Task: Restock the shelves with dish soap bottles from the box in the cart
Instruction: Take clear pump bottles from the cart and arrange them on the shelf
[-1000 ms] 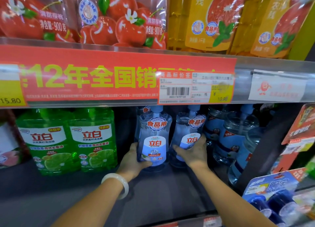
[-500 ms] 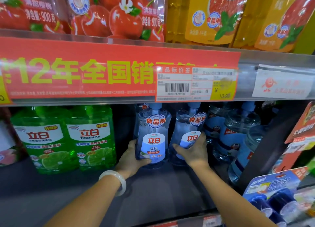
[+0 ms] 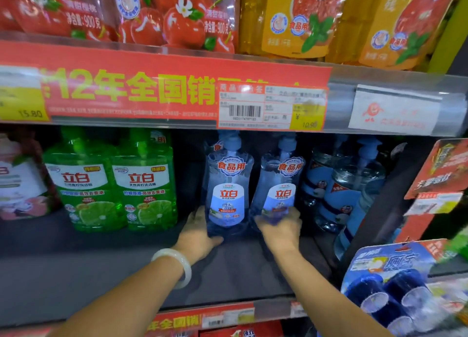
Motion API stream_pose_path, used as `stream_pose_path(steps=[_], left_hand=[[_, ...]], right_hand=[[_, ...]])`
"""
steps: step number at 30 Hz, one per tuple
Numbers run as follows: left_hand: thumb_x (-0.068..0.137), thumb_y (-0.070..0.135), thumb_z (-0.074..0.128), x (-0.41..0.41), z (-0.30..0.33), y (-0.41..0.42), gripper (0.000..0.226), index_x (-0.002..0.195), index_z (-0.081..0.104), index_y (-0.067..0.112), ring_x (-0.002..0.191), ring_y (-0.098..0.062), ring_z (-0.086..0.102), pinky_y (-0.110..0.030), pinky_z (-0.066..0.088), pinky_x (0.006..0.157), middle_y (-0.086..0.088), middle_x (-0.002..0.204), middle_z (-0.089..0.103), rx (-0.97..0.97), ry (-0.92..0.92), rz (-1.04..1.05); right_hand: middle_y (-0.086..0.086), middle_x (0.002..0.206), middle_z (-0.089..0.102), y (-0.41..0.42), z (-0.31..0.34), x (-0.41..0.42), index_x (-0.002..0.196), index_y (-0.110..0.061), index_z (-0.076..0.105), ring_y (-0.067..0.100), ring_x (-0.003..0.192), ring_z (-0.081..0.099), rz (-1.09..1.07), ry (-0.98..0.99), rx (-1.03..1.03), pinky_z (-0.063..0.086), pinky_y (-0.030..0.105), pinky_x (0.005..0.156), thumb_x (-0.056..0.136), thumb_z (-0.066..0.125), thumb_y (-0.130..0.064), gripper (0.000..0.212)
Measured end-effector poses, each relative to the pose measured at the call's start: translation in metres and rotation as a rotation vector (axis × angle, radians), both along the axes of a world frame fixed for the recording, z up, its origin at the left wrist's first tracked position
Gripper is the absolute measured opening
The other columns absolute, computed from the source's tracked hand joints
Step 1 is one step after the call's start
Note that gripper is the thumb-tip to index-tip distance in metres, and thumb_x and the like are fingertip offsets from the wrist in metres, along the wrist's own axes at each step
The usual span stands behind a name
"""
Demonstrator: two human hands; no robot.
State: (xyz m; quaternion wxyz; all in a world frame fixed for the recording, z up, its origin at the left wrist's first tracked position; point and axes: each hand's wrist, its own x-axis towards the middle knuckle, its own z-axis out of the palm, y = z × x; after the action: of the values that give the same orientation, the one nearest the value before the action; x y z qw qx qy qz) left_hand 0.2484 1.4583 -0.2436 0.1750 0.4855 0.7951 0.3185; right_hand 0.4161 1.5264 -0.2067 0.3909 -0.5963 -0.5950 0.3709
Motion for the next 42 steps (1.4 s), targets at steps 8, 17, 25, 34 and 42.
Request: stream_pose_path(steps=[8, 17, 25, 34, 42], left_hand=[[0.058, 0.008, 0.058, 0.013, 0.01, -0.093, 0.059, 0.115, 0.062, -0.002, 0.108, -0.034, 0.063, -0.032, 0.051, 0.091, -0.022, 0.118, 0.062, 0.065, 0.395, -0.079], [0.087, 0.042, 0.05, -0.052, 0.023, -0.247, 0.076, 0.149, 0.018, 0.011, 0.148, -0.024, 0.005, -0.035, 0.008, 0.12, -0.01, 0.159, 0.009, -0.329, 0.561, 0.153], [0.09, 0.031, 0.052, -0.119, 0.036, -0.474, 0.073, 0.149, 0.014, 0.012, 0.147, -0.023, 0.006, -0.036, 0.008, 0.118, -0.009, 0.159, 0.009, -0.429, 0.578, 0.461], [0.091, 0.028, 0.054, -0.166, 0.032, -0.762, 0.071, 0.148, 0.015, 0.01, 0.146, -0.028, 0.006, -0.043, 0.014, 0.116, -0.012, 0.157, 0.01, -0.66, 0.423, 0.84], [0.091, 0.026, 0.055, -0.207, 0.014, -0.92, 0.072, 0.148, 0.015, 0.01, 0.146, -0.032, 0.003, -0.045, 0.014, 0.119, -0.015, 0.157, 0.007, -0.767, 0.299, 1.033]], right_hand=[[0.01, 0.141, 0.034, -0.099, -0.015, -0.052, 0.139, -0.01, 0.035, 0.027, 0.132, 0.033, 0.73, -0.488, 0.277, 0.025, 0.029, 0.11, 0.086, 0.059, -0.022, 0.059], [0.006, 0.159, 0.003, -0.212, -0.013, -0.143, 0.149, -0.016, 0.014, 0.025, 0.147, 0.002, 1.075, -0.746, 0.542, 0.008, 0.035, 0.119, 0.093, 0.052, -0.026, 0.068], [0.011, 0.153, 0.022, -0.422, -0.009, -0.252, 0.146, -0.014, 0.022, 0.029, 0.143, 0.017, 1.326, -0.758, 0.779, 0.015, 0.039, 0.119, 0.087, 0.055, -0.032, 0.069], [0.009, 0.156, 0.016, -0.683, -0.028, -0.353, 0.146, -0.019, 0.022, 0.03, 0.144, 0.015, 1.627, -0.778, 0.854, 0.019, 0.042, 0.117, 0.088, 0.055, -0.027, 0.067], [0.01, 0.155, 0.017, -0.84, -0.039, -0.435, 0.146, -0.017, 0.021, 0.03, 0.144, 0.013, 1.815, -0.803, 0.951, 0.016, 0.043, 0.118, 0.092, 0.051, -0.023, 0.062]])
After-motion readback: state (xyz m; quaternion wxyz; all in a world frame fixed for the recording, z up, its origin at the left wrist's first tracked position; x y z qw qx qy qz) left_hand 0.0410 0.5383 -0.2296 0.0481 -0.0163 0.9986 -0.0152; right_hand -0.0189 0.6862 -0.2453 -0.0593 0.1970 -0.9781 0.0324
